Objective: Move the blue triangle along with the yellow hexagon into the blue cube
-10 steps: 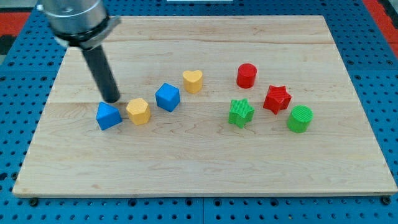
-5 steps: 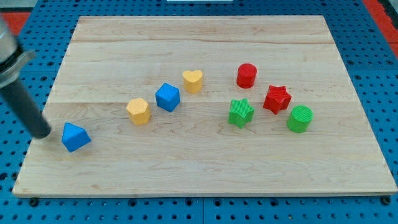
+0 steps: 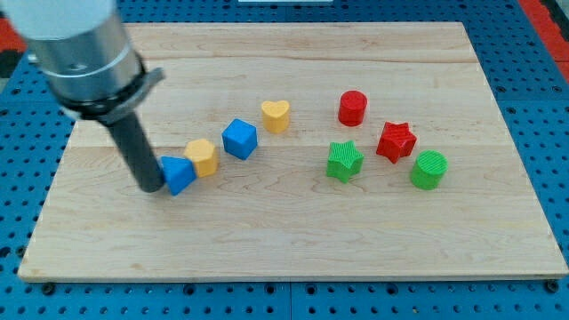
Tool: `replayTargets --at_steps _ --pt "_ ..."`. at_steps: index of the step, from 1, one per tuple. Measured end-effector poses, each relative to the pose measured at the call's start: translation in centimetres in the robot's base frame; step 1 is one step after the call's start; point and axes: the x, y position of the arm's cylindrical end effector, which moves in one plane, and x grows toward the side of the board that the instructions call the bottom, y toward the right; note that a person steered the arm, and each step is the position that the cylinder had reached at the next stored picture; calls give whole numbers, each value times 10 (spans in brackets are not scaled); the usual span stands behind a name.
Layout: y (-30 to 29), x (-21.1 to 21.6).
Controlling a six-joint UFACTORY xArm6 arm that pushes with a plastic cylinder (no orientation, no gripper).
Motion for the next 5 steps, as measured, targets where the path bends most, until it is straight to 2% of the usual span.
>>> replayTargets --at_steps 3,4,5 --pt "67 6" --pt "86 -4" --pt "58 -9"
